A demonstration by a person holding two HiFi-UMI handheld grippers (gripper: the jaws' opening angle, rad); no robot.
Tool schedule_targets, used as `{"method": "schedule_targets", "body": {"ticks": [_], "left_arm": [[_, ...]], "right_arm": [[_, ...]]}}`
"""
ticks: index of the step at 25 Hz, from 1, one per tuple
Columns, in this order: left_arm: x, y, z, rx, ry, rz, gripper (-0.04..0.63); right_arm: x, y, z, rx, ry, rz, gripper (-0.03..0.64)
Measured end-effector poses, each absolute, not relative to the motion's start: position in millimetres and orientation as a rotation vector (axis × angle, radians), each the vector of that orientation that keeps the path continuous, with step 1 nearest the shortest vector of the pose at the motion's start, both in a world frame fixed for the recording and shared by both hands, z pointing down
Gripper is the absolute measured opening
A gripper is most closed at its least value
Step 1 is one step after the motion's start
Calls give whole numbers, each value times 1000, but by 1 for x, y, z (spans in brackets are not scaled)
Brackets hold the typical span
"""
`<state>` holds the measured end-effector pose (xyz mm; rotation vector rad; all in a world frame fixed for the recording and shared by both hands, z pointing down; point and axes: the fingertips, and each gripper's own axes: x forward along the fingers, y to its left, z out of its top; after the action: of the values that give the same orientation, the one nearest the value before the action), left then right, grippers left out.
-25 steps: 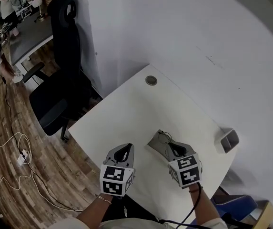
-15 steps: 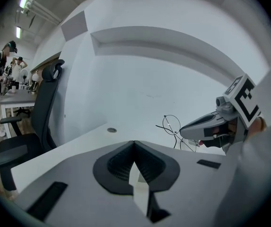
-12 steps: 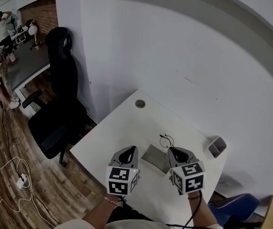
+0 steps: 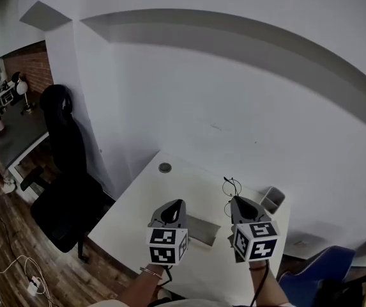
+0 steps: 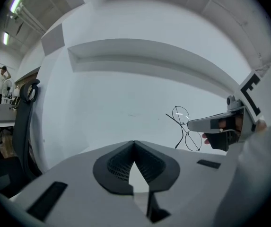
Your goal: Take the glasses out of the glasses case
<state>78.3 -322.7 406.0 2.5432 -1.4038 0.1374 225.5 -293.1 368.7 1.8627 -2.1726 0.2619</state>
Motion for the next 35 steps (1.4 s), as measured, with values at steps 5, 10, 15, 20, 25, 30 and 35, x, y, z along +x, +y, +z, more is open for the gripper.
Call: {"method": "schedule_targets", "body": {"ticks": [5, 10, 15, 20, 25, 30, 35], "left_arm": [[103, -323, 397, 2606, -1352, 151, 8], [123, -324, 392, 2637, -1310, 155, 8], [136, -327, 391, 2628, -1294, 146, 8], [144, -326, 397, 2621, -1283, 152, 8], [147, -325, 398, 2618, -1285, 152, 8], [145, -325, 398, 2615, -1293, 151, 8], [141, -323, 400, 2610, -1298, 160, 8]], "right_arm": [[262, -286, 358, 2044, -2127, 292, 37], [290, -274, 355, 2184, -2077, 327, 37], [312, -263, 360, 2265, -2036, 380, 37], [322, -258, 368, 2285, -2024, 426, 37], [326, -255, 367, 2289, -2024, 424, 38], [328, -253, 369, 2291, -2001, 416, 37], [326, -252, 369, 2295, -1995, 419, 37]]}}
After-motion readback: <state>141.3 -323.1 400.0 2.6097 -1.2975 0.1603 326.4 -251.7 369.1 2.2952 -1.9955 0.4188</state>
